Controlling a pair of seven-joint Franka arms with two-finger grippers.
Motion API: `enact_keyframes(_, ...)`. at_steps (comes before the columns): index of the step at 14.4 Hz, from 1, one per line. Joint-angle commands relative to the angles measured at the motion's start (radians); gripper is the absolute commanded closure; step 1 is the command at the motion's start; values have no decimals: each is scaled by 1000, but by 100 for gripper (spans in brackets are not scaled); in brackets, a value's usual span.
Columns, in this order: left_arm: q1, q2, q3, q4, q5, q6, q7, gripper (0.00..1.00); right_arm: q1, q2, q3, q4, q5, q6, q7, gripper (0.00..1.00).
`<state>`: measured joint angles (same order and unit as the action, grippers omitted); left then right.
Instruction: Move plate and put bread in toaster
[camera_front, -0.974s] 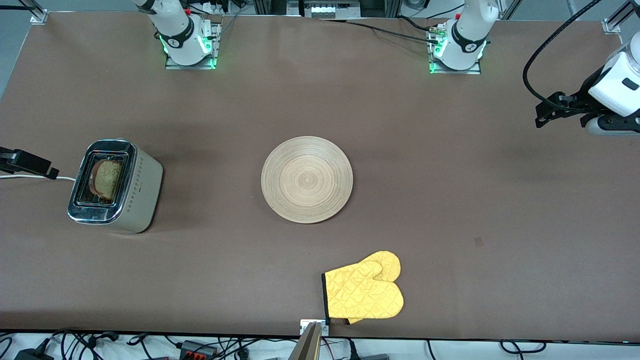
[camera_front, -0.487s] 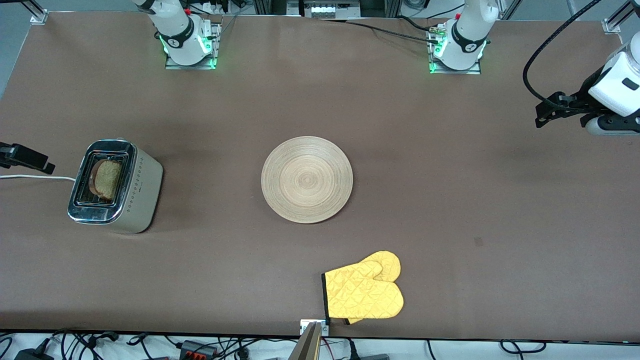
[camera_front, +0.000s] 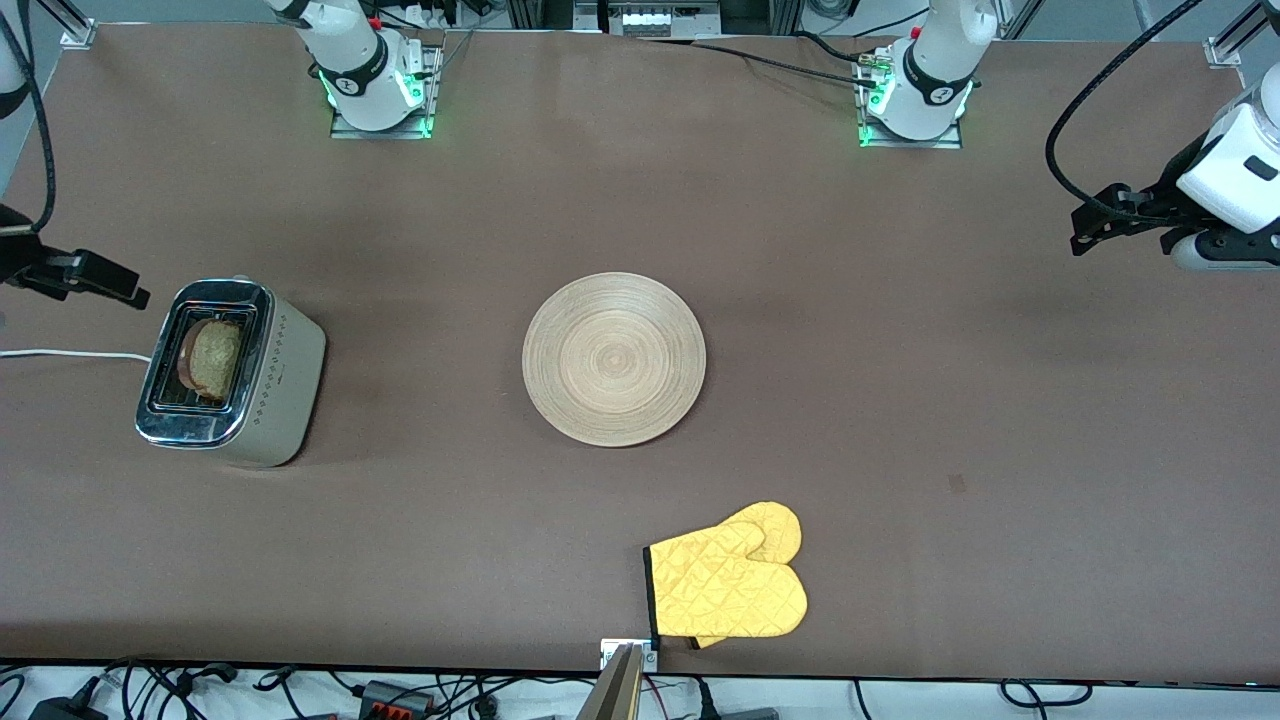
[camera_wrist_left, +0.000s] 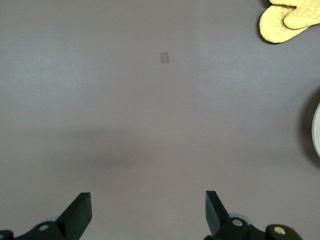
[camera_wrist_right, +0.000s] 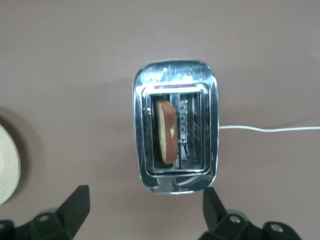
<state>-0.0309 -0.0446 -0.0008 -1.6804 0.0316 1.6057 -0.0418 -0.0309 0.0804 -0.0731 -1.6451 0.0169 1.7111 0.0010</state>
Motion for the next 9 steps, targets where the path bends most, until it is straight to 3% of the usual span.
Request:
enact_keyframes(1,-1,6,4,16,-18,-1,-1,0,6,-65,9,-67,-14,35,-15,0)
enact_keyframes(9,-1,6,2,16,-18,-1,-1,0,8,-62,24,-7,-35,13,-36,0)
